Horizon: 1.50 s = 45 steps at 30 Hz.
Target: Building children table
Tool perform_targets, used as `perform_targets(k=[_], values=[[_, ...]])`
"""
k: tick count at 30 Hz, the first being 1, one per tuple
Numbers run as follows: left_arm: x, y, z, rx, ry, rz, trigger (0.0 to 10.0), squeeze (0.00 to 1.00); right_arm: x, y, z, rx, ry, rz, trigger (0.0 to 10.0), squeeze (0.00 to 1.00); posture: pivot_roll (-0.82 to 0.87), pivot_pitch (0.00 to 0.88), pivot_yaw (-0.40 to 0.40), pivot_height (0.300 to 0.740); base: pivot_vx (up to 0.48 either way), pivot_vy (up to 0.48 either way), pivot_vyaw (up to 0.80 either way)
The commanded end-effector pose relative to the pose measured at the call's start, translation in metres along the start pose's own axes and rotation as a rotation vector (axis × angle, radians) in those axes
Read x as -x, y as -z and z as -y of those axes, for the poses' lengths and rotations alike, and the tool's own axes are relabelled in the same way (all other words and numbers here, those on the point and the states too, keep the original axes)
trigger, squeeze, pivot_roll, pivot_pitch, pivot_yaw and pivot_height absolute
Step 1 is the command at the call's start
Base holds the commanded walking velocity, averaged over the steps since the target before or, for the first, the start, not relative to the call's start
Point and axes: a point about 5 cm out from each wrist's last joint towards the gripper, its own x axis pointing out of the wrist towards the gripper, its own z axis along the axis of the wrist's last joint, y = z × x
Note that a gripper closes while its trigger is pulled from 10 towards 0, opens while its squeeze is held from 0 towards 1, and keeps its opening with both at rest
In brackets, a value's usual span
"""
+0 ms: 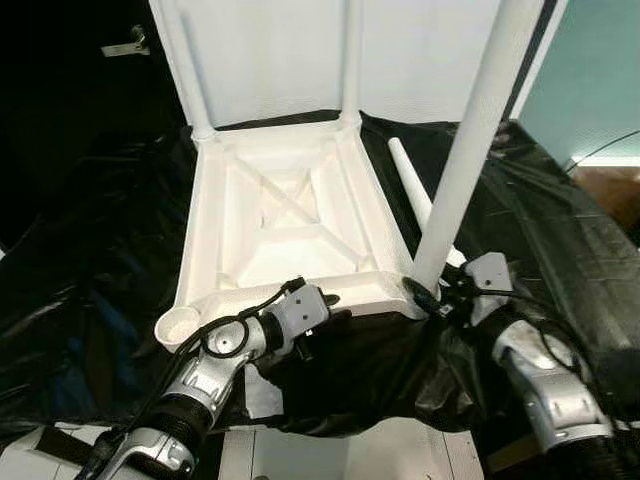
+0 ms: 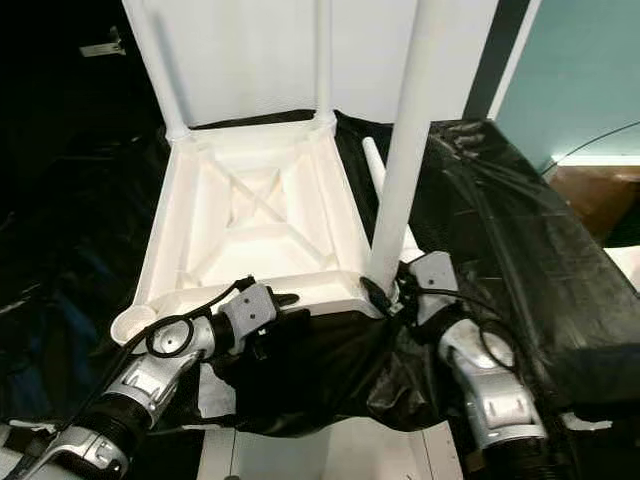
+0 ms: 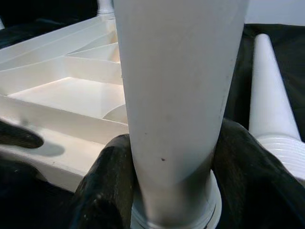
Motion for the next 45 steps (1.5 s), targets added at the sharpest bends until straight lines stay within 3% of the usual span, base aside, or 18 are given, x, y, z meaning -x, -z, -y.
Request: perform_targets(k=[1, 2, 7, 15, 16, 17, 19, 20, 25, 26, 27, 28, 29, 30, 32, 35, 36, 45], values=[[-0.003, 0.015, 0.024, 0.022, 0.131, -0.075, 10.0, 0.0, -0.002, 0.014, -0.006, -0.013, 0.057, -0.084, 0.0, 0.0, -0.03, 0.021, 0.012, 0.74, 0.0, 0.0, 0.0], [-0.003, 0.015, 0.024, 0.022, 0.131, -0.075, 10.0, 0.0, -0.002, 0.014, -0.006, -0.013, 0.057, -0.084, 0.0, 0.0, -0.03, 0.021, 0.012, 0.74, 0.0, 0.0, 0.0], [-0.002, 0.016, 0.024, 0.02, 0.134, -0.078, 10.0, 0.0, 0.003, 0.019, 0.007, -0.162, 0.554, -0.025, 0.0, 0.0, -0.03, 0.021, 0.017, 0.74, 0.0, 0.0, 0.0], [-0.003, 0.015, 0.024, 0.013, 0.149, -0.08, 10.0, 0.0, 0.001, 0.021, -0.003, -0.211, 0.595, -0.027, 0.0, 0.0, -0.04, 0.022, 0.026, 0.74, 0.0, 0.0, 0.0], [-0.004, 0.015, 0.024, 0.01, 0.151, -0.079, 10.0, 0.0, -0.002, 0.021, -0.008, -0.21, 0.558, -0.034, 4.3, 0.0, -0.04, 0.022, 0.025, 0.74, 0.0, 0.0, 0.0], [-0.005, 0.014, 0.023, 0.009, 0.15, -0.078, 10.0, 0.0, -0.005, 0.02, -0.011, -0.187, 0.522, -0.037, 10.0, 0.0, -0.04, 0.018, 0.024, 0.74, 0.0, 0.0, 0.0], [-0.006, 0.013, 0.023, 0.008, 0.149, -0.077, 10.0, 0.0, -0.008, 0.017, -0.013, -0.161, 0.484, -0.031, 10.0, 0.0, -0.04, 0.017, 0.024, 0.74, 0.0, 0.0, 0.0], [-0.007, 0.013, 0.023, 0.009, 0.147, -0.077, 10.0, 0.0, -0.01, 0.013, -0.013, -0.15, 0.452, -0.013, 10.0, 1.0, -0.04, 0.017, 0.022, 0.74, 0.0, 0.0, 0.0], [-0.007, 0.013, 0.023, 0.011, 0.146, -0.077, 10.0, 0.0, -0.013, 0.003, -0.008, -0.146, 0.375, 0.038, 10.0, 1.0, -0.05, 0.018, 0.018, 0.74, 0.0, 0.0, 0.0], [-0.007, 0.014, 0.024, 0.014, 0.145, -0.077, 10.0, 0.0, -0.016, -0.013, 0.003, -0.154, 0.27, 0.094, 10.0, 1.0, -0.05, 0.017, 0.019, 0.74, 0.0, 0.0, 0.0], [-0.007, 0.014, 0.024, 0.014, 0.145, -0.077, 10.0, 0.0, -0.016, -0.013, 0.003, -0.154, 0.27, 0.094, 10.0, 1.0, -0.05, 0.017, 0.019, 0.74, 0.0, 0.0, 0.0], [-0.008, 0.014, 0.024, 0.015, 0.145, -0.076, 10.0, 0.0, -0.016, -0.021, 0.01, -0.143, 0.198, 0.116, 10.0, 0.38, -0.05, 0.019, 0.015, 0.74, 0.0, 0.0, 0.0], [-0.008, 0.014, 0.024, 0.015, 0.145, -0.076, 10.0, 0.0, -0.016, -0.021, 0.01, -0.143, 0.198, 0.116, 10.0, 0.38, -0.05, 0.019, 0.015, 0.74, 0.0, 0.0, 0.0], [-0.008, 0.014, 0.024, 0.015, 0.145, -0.075, 10.0, 0.0, -0.015, -0.029, 0.015, -0.125, 0.107, 0.126, 10.0, 0.0, -0.06, 0.017, 0.013, 0.74, 0.0, 0.0, 0.0], [-0.01, 0.013, 0.024, 0.014, 0.143, -0.072, 10.0, 0.0, -0.011, -0.037, 0.017, -0.076, -0.047, 0.116, 10.0, 0.0, -0.06, 0.016, 0.009, 0.74, 0.0, 0.0, 0.0], [-0.01, 0.012, 0.023, 0.014, 0.141, -0.07, 10.0, 0.0, -0.008, -0.037, 0.016, -0.063, -0.11, 0.101, 10.0, 0.0, -0.05, 0.016, 0.009, 0.74, 0.0, 0.0, 0.0], [-0.011, 0.012, 0.023, 0.014, 0.139, -0.067, 10.0, 0.0, -0.001, -0.036, 0.014, -0.055, -0.24, 0.043, 10.0, 0.0, -0.05, 0.016, 0.009, 0.74, 0.0, 0.0, 0.0], [-0.01, 0.013, 0.025, 0.017, 0.139, -0.067, 10.0, 0.0, 0.004, -0.032, 0.022, -0.058, -0.312, -0.024, 10.0, 0.0, -0.05, 0.02, 0.008, 0.74, 0.0, 0.0, 0.0]])
